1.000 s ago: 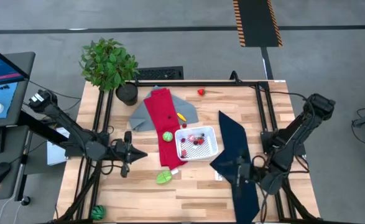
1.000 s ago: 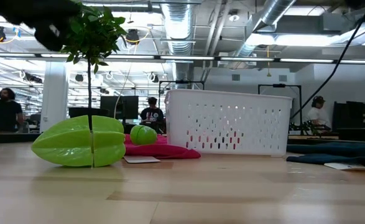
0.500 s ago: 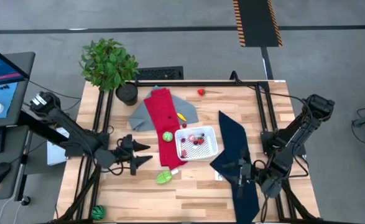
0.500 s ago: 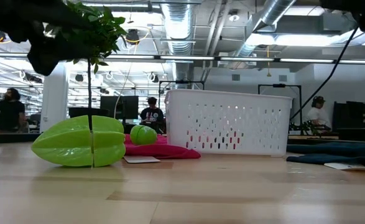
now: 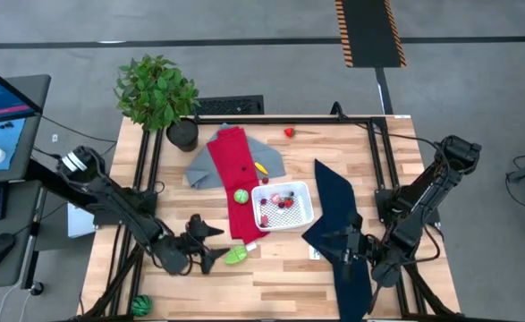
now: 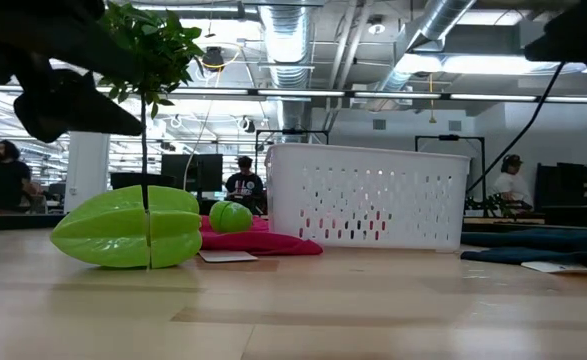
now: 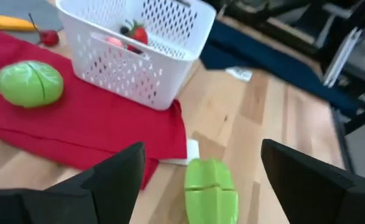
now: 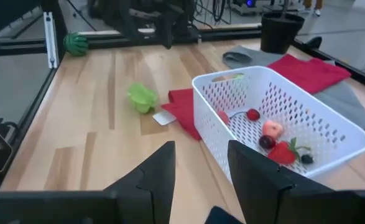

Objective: Pick and placing Produce into tupperware
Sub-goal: Put the starfruit into the white bin

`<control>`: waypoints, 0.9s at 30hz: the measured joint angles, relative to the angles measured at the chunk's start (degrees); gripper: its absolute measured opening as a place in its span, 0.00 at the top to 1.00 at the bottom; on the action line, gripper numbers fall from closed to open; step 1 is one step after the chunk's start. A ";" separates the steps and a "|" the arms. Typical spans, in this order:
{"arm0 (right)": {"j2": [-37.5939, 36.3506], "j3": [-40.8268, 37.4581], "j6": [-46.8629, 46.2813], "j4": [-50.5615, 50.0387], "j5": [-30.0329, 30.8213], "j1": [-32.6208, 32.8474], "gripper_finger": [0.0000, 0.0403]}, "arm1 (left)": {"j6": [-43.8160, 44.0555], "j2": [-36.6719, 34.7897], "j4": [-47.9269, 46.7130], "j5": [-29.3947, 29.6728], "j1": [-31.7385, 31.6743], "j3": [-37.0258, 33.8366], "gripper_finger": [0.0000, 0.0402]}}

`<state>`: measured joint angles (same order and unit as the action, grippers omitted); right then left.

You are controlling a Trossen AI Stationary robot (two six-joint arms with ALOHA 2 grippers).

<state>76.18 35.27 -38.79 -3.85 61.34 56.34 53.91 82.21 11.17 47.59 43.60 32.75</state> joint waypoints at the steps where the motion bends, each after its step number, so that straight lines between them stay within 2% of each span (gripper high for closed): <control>1: 0.00 0.00 -0.63 -0.30 0.00 0.01 0.58 | 1.01 1.65 -1.47 0.23 0.15 1.34 0.23; 6: 0.00 0.00 -1.68 -0.57 0.00 0.90 0.58 | 6.32 10.05 -6.59 0.30 0.11 6.27 0.23; 10: 0.00 0.00 -1.87 -0.49 0.02 2.00 0.58 | 8.94 14.05 -9.49 1.57 0.19 8.82 0.23; 17: 0.00 0.00 -3.27 -0.45 0.14 3.29 0.57 | 9.64 15.39 -10.02 2.57 0.14 9.90 0.23; 22: 0.00 0.00 -3.40 -0.45 0.20 3.27 0.58 | 10.21 15.35 -10.40 -0.49 0.17 9.90 0.23; 27: 0.00 0.00 -3.40 -0.45 0.20 3.27 0.58 | 10.27 15.39 -10.22 -0.72 0.21 9.90 0.23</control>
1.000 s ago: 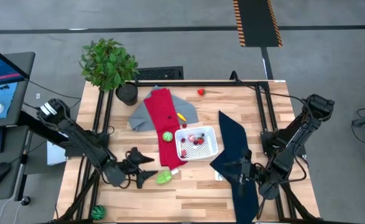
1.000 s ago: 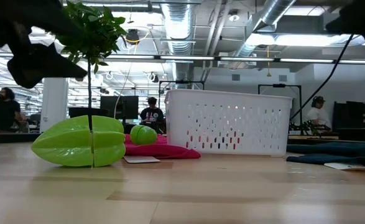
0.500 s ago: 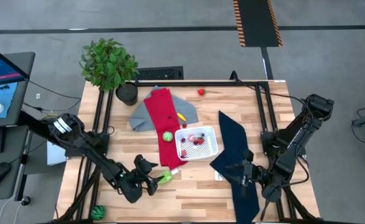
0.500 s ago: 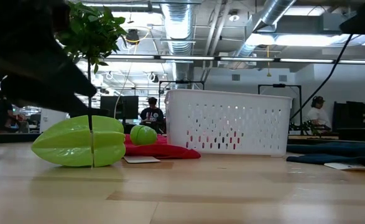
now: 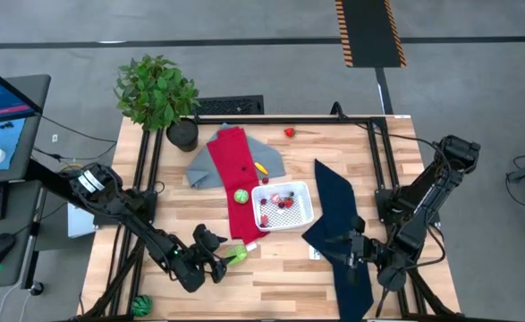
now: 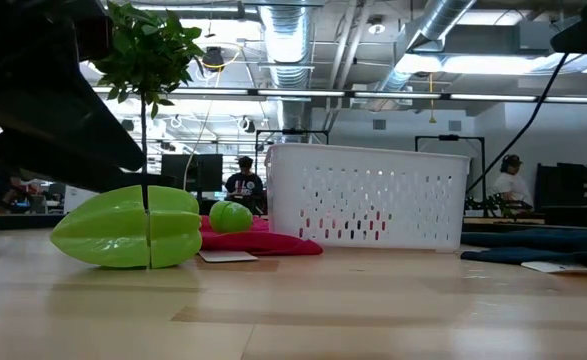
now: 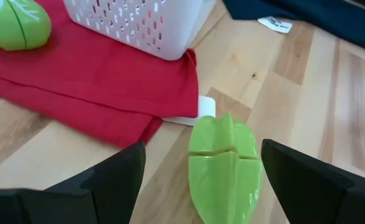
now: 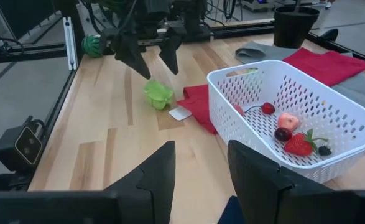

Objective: Pick and placing Produce into tupperware
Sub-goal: Put the starfruit into the white bin

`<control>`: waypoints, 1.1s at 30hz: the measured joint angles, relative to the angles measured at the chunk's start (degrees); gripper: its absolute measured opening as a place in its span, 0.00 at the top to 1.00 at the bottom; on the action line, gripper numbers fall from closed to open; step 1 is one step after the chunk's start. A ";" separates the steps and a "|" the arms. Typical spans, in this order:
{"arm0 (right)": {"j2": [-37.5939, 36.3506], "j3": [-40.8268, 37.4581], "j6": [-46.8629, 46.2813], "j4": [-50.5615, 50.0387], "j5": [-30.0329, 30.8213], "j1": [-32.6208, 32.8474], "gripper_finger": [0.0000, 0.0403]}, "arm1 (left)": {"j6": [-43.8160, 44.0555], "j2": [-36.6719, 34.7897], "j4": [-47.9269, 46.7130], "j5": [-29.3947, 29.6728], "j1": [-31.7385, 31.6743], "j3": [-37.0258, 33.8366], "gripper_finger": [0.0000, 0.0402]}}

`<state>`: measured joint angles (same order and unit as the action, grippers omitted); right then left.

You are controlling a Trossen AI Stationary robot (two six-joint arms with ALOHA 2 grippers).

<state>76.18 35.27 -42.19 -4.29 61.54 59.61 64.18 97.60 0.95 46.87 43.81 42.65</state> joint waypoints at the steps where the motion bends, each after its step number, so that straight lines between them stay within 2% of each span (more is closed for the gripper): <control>1: 0.00 0.02 -0.03 0.00 0.00 0.00 0.58 | 0.00 0.00 0.00 -0.04 0.00 0.00 0.23; 12: 0.00 0.02 -1.44 0.00 0.00 0.00 0.59 | -3.01 0.02 3.23 -2.73 0.99 0.00 0.23; 17: 0.00 0.02 -1.54 -0.02 0.00 0.00 0.59 | -2.56 0.02 2.83 -7.97 0.63 -0.01 0.23; 22: 0.01 0.02 -1.81 0.00 0.01 0.00 0.59 | -1.88 0.02 2.09 -9.09 -0.31 -0.02 0.24; 26: 0.02 0.02 -1.88 0.00 0.02 0.00 0.59 | -2.34 1.74 2.35 -9.83 -2.21 -0.08 0.26; 30: 0.02 0.02 -1.99 0.12 0.01 0.00 0.59 | -3.83 5.77 2.20 -13.68 -3.98 2.42 0.26; 33: 0.04 0.04 -2.43 -0.10 0.02 -0.02 0.59 | -4.44 8.42 0.73 -12.58 -4.54 5.01 0.26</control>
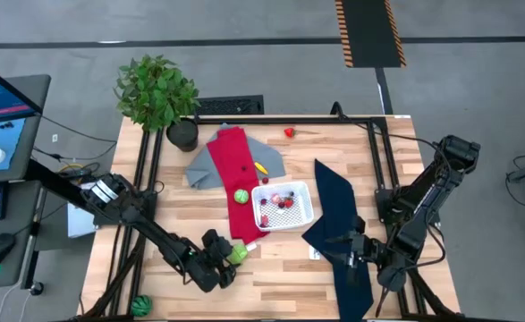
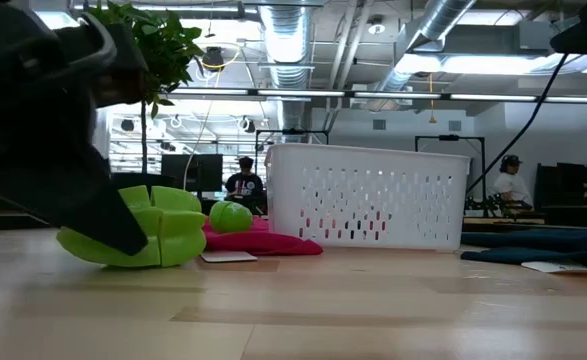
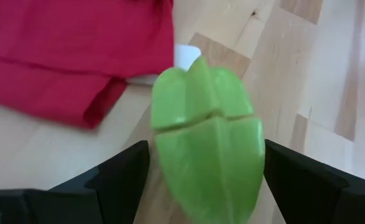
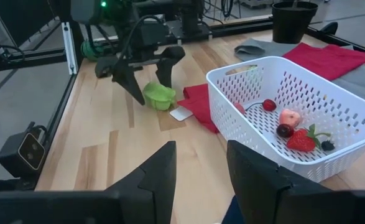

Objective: Pick and placing Produce into tupperware
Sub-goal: Put the starfruit into the white bin

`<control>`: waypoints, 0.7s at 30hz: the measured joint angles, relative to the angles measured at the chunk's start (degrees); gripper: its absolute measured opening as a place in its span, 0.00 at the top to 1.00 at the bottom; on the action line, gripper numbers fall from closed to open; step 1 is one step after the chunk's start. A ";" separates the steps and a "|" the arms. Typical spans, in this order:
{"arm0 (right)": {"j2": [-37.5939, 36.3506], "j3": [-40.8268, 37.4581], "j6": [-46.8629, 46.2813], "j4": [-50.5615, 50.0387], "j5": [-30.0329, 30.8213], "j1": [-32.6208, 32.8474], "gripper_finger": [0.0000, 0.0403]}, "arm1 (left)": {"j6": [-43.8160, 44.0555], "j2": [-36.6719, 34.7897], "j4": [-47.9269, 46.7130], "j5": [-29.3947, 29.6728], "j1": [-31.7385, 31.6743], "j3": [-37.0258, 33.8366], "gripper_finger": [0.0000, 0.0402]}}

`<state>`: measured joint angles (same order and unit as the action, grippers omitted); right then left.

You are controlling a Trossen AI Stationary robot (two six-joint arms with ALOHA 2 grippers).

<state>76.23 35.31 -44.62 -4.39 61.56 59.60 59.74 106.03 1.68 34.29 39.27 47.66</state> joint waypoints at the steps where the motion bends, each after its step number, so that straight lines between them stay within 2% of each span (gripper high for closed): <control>1: 0.00 0.00 -0.06 0.01 0.00 0.02 0.59 | -0.28 0.70 -0.87 0.02 -0.20 0.87 0.26; 7: 1.22 -0.17 -0.52 0.26 0.00 0.00 0.59 | -0.43 1.85 -6.93 0.67 -0.48 4.39 0.27; 11: 3.61 -0.17 -2.05 0.29 0.00 -0.27 0.59 | -1.14 1.85 -7.52 0.89 -0.94 4.91 0.28; 21: 6.32 -0.17 -4.03 0.83 0.00 -0.49 0.59 | -0.47 1.85 -8.69 2.15 -1.39 4.98 0.52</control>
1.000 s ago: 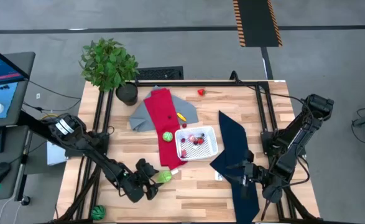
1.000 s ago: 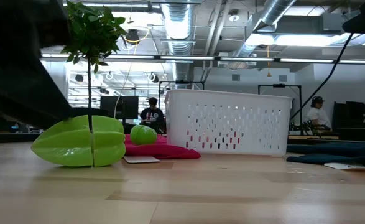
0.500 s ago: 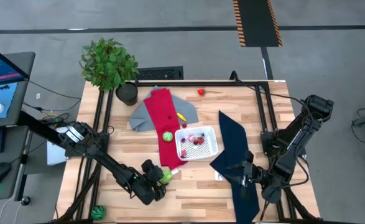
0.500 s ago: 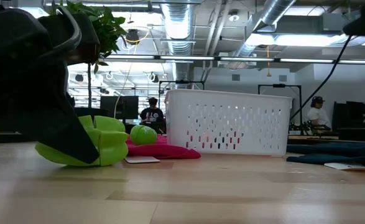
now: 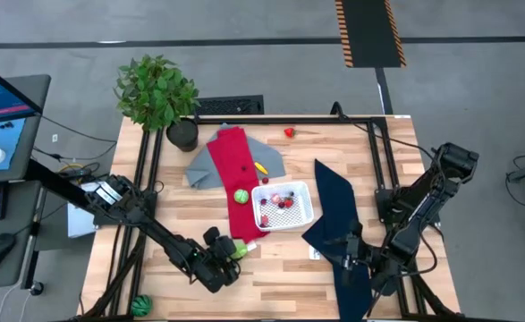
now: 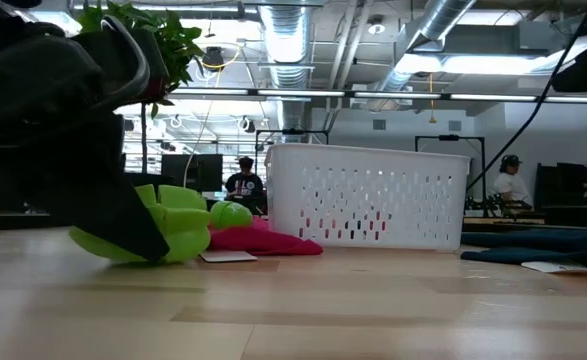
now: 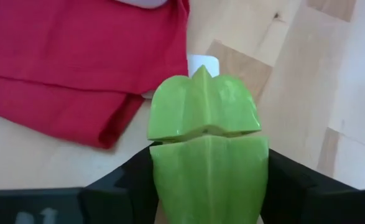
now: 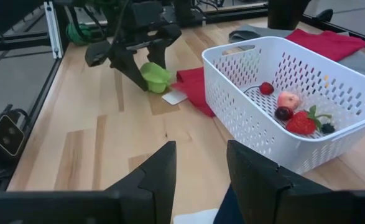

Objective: Pick and placing Produce into tupperware
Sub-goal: Put the starfruit into the white bin

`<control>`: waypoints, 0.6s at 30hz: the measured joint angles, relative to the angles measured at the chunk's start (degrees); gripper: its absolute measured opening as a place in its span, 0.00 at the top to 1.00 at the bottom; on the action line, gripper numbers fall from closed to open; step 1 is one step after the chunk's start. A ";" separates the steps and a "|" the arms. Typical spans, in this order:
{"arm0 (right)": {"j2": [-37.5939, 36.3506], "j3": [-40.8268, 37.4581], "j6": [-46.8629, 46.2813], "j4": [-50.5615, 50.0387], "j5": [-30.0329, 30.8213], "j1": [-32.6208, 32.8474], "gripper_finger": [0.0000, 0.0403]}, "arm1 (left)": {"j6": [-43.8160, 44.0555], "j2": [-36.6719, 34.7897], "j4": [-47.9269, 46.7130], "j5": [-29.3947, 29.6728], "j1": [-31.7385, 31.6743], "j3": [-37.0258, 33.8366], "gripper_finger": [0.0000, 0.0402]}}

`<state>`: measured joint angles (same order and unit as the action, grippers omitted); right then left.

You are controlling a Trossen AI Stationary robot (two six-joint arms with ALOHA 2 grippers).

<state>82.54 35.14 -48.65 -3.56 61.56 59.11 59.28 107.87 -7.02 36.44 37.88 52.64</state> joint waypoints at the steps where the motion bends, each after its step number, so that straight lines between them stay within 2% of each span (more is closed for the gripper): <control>1: 0.00 0.00 0.01 0.15 0.02 0.00 0.59 | -0.01 0.00 0.03 0.25 -0.03 -0.03 0.52; 5: 0.00 0.00 0.01 0.27 0.02 0.00 0.59 | -0.68 0.00 0.05 0.50 -0.08 0.29 0.52; 11: -0.02 0.00 0.37 1.02 0.02 0.00 0.59 | -3.53 0.00 -0.13 -0.43 0.34 2.38 0.45; 18: -0.02 0.00 0.49 1.09 0.02 0.00 0.59 | -13.14 0.00 -0.50 0.24 -0.29 8.19 0.56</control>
<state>82.52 35.14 -48.16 -2.47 61.58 59.11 46.14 107.87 -7.52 36.68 37.59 60.84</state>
